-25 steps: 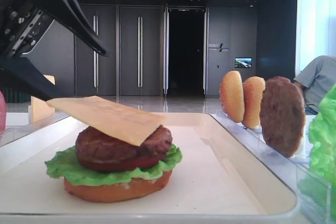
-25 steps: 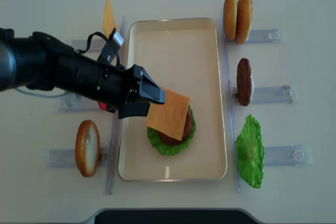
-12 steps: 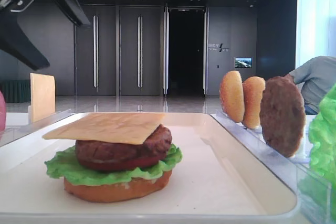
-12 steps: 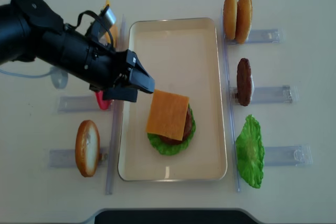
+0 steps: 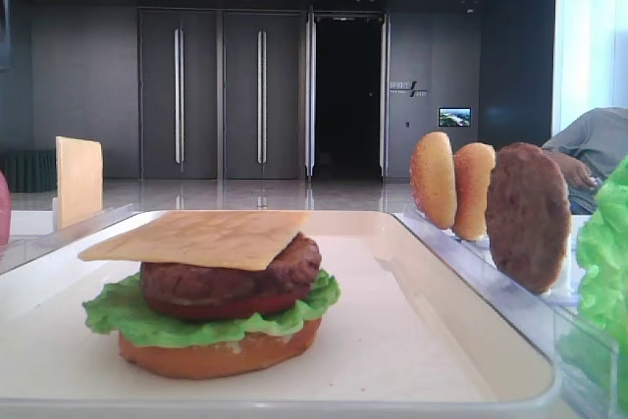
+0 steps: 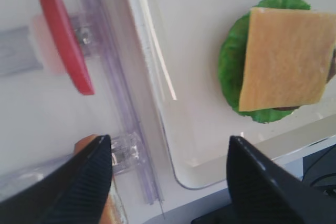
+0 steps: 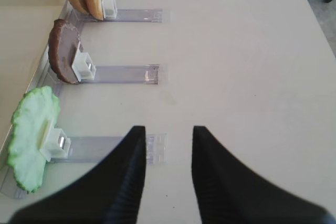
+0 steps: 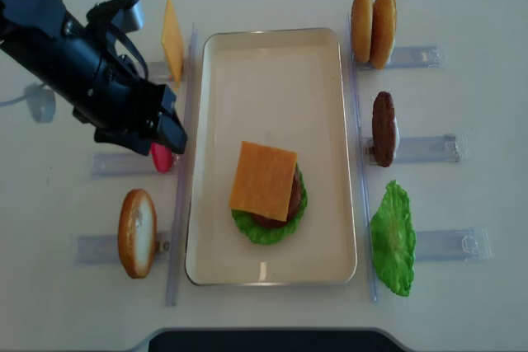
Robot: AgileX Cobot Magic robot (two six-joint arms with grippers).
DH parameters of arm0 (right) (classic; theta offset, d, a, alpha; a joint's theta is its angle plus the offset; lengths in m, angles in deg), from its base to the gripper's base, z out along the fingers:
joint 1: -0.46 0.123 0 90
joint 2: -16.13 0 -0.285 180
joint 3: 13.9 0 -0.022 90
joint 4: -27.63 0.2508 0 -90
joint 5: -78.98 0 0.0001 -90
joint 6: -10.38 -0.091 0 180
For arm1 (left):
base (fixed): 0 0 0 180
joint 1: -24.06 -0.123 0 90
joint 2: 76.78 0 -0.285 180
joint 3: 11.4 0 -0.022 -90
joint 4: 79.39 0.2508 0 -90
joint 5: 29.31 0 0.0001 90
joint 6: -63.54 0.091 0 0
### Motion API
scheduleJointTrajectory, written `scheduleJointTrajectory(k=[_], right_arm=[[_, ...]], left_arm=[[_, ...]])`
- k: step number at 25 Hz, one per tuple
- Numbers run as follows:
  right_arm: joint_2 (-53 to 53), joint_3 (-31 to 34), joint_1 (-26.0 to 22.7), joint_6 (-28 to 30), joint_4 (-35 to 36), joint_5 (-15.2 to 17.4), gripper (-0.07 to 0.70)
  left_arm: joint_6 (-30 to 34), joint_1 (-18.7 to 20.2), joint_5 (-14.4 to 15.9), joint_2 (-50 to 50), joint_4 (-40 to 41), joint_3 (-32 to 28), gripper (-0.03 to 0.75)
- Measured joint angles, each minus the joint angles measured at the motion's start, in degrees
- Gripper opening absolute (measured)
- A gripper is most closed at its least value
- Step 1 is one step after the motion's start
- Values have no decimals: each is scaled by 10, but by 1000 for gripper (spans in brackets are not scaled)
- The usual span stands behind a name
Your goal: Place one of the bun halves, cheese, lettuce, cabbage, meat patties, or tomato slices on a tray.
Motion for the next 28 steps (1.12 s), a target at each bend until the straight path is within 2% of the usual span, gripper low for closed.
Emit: scheduleJointTrajectory(k=[3,8,14,19,28], right_arm=[[0,0,0,0,0,0,241],[0,0,0,0,0,0,241],[0,0,0,0,0,0,241],[0,0,0,0,0,0,241],[0,0,0,0,0,0,241]], left_arm=[[-14,-19,14,0,21,0,517],[-17,-73,32,0,50,0,517],[-47,-119,69,-23,145,0,517],[-65,-127,96,-53,213,0,517],[-65,-127,99,-80,242,0,465]])
